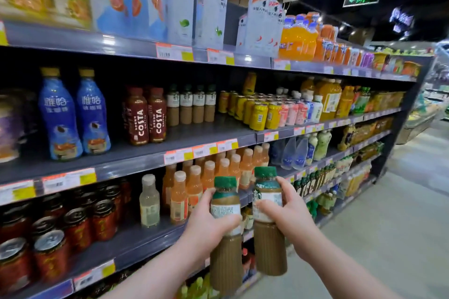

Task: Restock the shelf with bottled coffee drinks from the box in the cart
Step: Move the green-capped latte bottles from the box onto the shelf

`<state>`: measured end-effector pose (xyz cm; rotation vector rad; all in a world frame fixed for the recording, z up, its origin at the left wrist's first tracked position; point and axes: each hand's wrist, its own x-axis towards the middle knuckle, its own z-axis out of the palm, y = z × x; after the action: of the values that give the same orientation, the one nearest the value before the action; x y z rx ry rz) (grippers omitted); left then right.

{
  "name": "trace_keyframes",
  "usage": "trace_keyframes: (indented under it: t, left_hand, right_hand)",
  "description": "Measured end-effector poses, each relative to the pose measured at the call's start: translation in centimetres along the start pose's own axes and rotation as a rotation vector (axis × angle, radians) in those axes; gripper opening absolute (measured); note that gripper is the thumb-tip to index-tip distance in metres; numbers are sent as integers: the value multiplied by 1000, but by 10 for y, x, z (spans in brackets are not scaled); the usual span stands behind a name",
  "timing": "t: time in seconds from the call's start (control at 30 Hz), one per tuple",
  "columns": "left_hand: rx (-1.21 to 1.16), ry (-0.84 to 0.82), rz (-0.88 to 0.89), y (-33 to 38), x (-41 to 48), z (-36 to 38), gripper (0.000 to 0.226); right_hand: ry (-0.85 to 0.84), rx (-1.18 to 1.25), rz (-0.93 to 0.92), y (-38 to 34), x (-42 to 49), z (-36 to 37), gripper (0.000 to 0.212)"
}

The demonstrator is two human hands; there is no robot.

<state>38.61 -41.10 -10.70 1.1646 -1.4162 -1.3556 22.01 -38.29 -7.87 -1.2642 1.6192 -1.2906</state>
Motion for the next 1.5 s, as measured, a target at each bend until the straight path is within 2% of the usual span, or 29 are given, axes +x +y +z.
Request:
trace_keyframes:
  t: [0.2,0.43,0.7,0.87,1.17,1.27,1.5]
  left_hand:
    - [9,83,16,15,67,-32,76]
    - [-66,222,8,18,114,-60,48]
    - [-47,476,79,38,162,-81,45]
    - [-59,647,108,53,192,-77,51]
    - [-74,895,128,62,217,-57,48]
    - [-81,931,130,65,224,-49,50]
    - [-24,971,127,66,239,-39,47]
  right_hand:
    - [-22,40,-66,-10,81,29,69]
    - [-91,51,-148,-37,173,59,63]
    - [-248,30,-337,-78,308,110,71]
    - [-404,62,-402,-91,373,150,64]
    - [-663,-8,-500,-94,443,191,54]
    - [-728,-3,-522,-94,459,201,62]
    - [-637,-121,-612,-78,471,219,70]
